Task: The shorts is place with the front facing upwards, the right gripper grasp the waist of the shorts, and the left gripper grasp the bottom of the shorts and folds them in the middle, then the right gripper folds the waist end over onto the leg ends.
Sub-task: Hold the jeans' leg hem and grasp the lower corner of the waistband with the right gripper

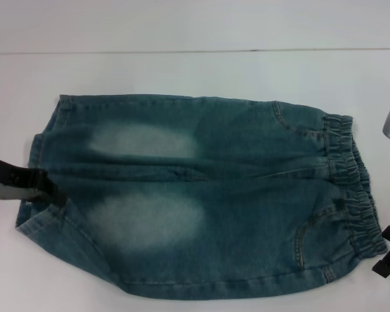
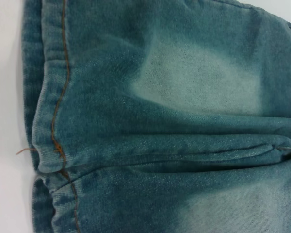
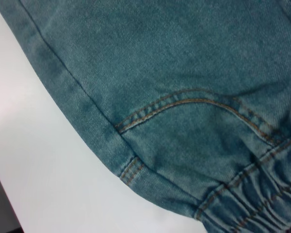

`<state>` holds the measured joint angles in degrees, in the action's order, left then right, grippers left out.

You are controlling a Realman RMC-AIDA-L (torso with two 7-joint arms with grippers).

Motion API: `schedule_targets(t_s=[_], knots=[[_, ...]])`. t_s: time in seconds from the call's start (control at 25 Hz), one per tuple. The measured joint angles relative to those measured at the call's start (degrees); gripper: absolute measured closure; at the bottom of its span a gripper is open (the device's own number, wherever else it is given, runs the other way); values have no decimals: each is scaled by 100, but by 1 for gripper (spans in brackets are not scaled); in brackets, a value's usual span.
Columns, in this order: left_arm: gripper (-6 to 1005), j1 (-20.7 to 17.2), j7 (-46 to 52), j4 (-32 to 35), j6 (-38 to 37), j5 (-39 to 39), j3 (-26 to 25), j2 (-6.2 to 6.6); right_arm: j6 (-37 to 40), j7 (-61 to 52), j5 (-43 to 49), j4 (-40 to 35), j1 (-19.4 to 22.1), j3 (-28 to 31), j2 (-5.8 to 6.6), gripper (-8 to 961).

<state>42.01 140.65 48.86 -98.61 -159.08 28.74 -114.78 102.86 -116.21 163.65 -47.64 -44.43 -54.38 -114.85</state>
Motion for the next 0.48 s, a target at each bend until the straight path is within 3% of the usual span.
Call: schedule_targets(t_s=[0.48], knots=[[963, -17, -16, 0, 7, 0, 1, -25, -2, 36, 0, -3, -25, -30, -1, 27]])
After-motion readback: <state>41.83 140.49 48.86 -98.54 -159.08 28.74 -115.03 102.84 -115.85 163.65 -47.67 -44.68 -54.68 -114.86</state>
